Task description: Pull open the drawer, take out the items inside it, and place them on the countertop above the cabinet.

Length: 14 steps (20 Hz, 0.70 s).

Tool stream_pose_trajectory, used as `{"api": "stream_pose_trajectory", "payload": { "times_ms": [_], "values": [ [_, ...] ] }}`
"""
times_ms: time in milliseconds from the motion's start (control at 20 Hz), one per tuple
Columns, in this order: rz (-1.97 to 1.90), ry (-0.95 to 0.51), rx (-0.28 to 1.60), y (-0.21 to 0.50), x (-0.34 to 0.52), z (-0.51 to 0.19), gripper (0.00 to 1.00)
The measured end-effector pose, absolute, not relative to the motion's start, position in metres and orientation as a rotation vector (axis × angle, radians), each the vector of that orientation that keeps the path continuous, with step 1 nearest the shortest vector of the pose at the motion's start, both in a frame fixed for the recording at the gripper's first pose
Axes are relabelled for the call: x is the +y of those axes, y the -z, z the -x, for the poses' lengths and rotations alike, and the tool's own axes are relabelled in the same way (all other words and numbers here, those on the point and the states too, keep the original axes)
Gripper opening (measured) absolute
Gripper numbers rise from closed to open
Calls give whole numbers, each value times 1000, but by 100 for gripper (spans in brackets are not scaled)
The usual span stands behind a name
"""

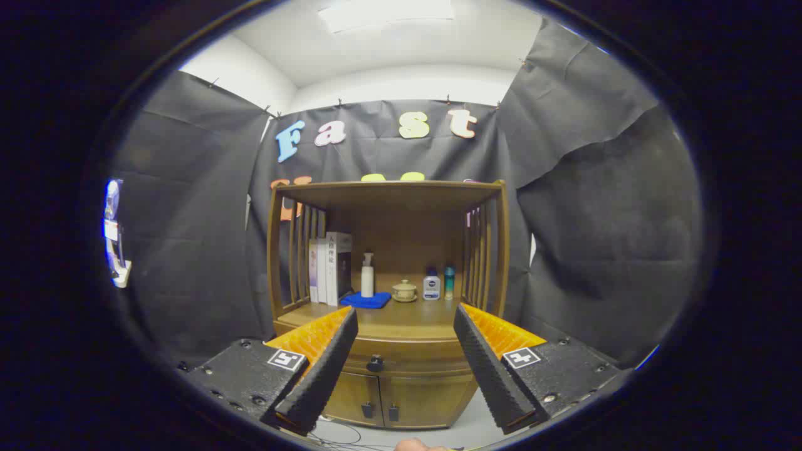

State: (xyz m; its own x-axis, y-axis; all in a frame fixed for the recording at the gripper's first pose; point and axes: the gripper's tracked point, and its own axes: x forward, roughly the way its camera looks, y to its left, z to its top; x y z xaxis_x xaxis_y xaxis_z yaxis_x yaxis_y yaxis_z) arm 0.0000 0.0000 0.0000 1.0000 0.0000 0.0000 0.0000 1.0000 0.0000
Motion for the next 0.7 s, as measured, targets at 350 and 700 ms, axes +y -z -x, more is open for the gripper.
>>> {"api": "stream_pose_trajectory", "payload": {
  "times_ms": [350, 700],
  "values": [
    [-11, 7, -22, -1, 4, 11, 100],
    [36, -9, 13, 12, 29, 0, 100]
  ]
}}
